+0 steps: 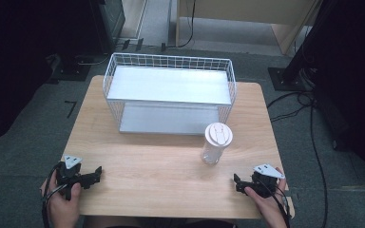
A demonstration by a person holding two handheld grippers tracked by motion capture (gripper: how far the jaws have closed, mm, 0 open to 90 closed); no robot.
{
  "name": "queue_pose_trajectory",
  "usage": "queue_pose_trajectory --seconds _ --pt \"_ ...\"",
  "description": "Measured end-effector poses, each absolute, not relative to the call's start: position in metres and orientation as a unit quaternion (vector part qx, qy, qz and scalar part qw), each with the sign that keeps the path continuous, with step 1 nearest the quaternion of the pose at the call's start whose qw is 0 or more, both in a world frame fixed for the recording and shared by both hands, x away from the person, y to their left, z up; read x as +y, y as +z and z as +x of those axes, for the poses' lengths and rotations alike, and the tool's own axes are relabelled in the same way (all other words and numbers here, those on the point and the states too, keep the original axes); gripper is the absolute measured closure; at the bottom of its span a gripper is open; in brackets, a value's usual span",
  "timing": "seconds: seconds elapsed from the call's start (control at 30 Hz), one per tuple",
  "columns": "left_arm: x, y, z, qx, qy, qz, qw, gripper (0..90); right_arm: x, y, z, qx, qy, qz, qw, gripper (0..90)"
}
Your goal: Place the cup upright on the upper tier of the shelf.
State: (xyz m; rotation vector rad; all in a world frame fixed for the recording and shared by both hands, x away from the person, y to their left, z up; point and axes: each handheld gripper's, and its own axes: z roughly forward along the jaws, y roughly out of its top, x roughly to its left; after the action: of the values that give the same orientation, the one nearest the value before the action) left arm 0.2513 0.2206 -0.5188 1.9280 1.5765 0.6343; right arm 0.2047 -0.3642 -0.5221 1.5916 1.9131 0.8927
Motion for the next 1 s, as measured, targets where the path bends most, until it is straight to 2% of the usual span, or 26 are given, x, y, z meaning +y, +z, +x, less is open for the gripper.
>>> queue_pose_trajectory --seconds 0.7,1.0 --pt "0.221 -0.519 0.251 0.588 0.237 0.720 0.282 0.0 -0.313 -0.509 0.228 0.699 0.402 0.544 0.233 0.0" --pt "0.221 -0.519 0.251 0.588 0.237 0.720 0.282 0.0 -0.295 -0.497 0.239 0.695 0.435 0.524 0.232 4.5"
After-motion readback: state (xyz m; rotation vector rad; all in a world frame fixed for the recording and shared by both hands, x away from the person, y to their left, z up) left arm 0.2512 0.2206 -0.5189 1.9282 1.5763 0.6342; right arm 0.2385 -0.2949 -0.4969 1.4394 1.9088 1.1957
